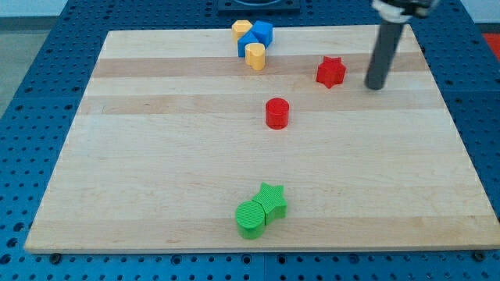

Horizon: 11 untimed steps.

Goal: Move the red star to the left of the yellow hexagon

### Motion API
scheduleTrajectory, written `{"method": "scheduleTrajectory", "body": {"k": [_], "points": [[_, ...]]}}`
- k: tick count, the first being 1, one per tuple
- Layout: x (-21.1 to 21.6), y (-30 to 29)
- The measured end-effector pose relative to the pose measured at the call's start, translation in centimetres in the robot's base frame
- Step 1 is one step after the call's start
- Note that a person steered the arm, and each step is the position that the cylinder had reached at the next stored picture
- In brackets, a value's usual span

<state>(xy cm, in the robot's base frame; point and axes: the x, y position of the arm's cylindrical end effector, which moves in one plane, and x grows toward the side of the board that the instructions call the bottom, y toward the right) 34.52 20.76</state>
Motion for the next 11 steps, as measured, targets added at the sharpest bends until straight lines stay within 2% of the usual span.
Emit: {"method": "scheduleTrajectory", "body": {"k": [1, 2, 4, 6, 7, 8, 9, 11], "points": [[-3.9, -1.3], [-3.3, -5.9], [1.1, -13.0], [0.7, -22.5], [-1.3, -22.6], [-1.0, -20.0], [-1.8, -24.2], [-7.8, -30.3]]}}
